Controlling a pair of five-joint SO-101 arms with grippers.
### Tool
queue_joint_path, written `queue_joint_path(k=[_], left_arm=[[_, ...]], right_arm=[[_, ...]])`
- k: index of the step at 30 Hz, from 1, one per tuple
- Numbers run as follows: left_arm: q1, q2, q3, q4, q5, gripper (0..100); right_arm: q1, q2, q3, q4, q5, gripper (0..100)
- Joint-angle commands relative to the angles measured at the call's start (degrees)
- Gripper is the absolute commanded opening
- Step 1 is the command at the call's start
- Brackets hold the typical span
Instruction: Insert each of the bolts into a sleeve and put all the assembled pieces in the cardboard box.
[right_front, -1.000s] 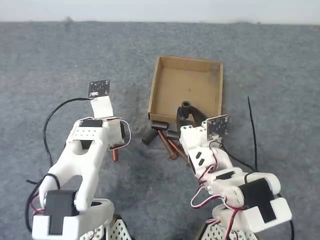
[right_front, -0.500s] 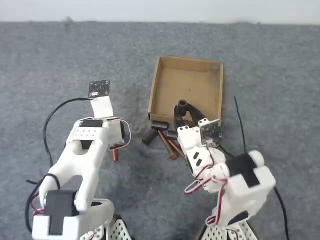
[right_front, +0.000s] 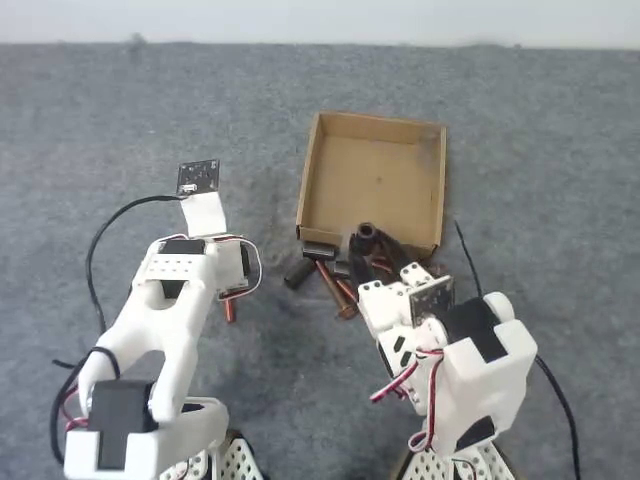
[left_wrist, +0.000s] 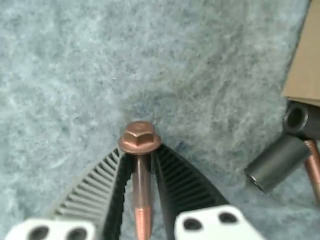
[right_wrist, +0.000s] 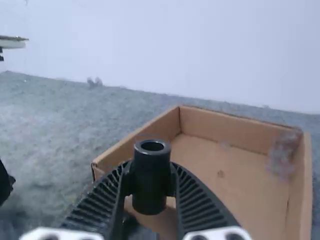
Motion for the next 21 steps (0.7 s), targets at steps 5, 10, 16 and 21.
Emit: queue_joint_path(k=[5,10,16,21], left_arm=[[1.85,-3.87,-2.95,-9.41,-0.35,1],[3.34,-3.87,-7.87,-14.95,-0.26,1],[6.33,-3.96,-12.09,-18.64,-0.26,1],[9.76,-6.68,-14.46,-18.73,-0.26,1]], right_arm=[[-0.40,-5.58,2.90,-1.10,0.97,0.7],[-1.19,-5.32,2.90,-1.10,1.05,0.7],[-1.27,-5.32,2.90,-1.10,1.05,0.7],[-1.80,-5.58,2.90,-1.10,1.05,0.7]])
